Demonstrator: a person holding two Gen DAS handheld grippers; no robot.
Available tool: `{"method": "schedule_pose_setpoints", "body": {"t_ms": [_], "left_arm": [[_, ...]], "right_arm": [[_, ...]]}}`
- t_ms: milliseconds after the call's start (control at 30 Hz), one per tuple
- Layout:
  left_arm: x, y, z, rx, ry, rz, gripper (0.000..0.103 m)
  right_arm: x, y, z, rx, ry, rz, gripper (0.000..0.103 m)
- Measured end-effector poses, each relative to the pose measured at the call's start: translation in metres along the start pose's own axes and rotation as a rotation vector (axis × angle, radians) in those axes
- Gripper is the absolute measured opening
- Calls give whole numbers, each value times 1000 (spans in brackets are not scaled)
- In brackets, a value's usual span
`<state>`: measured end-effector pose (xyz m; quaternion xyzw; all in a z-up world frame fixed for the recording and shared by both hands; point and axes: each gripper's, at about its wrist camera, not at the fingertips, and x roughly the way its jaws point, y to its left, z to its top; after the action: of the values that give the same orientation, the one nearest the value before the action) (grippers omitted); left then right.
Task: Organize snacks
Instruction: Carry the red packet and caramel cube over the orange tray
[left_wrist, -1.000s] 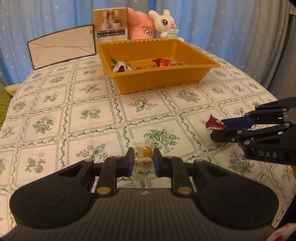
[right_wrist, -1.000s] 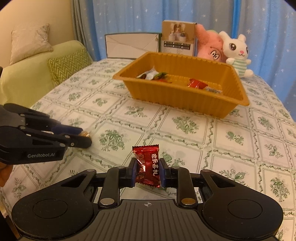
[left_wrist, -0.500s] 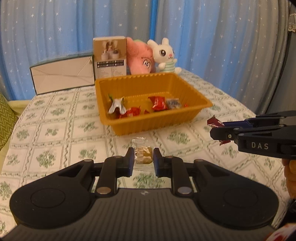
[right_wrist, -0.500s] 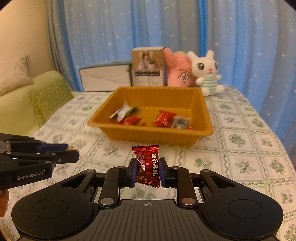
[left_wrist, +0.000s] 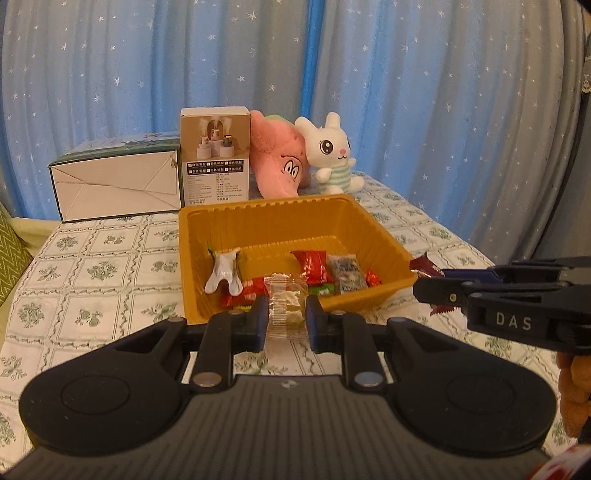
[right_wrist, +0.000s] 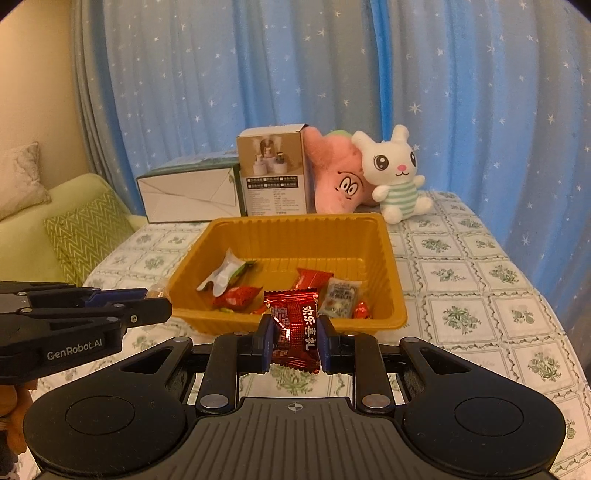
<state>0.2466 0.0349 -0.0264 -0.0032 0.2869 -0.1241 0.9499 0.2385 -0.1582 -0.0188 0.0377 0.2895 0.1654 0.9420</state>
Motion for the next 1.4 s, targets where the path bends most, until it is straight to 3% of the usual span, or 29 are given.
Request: {"method": "schedule_pose_setpoints", "body": {"t_ms": [833,1400], "left_arm": [[74,28,45,-97,-17,32,19],[122,31,58,-102,33,23,19]], "right_arm": [[79,-32,51,102,-18,-24,25],[124,-36,61,109,19,-32,25]]}}
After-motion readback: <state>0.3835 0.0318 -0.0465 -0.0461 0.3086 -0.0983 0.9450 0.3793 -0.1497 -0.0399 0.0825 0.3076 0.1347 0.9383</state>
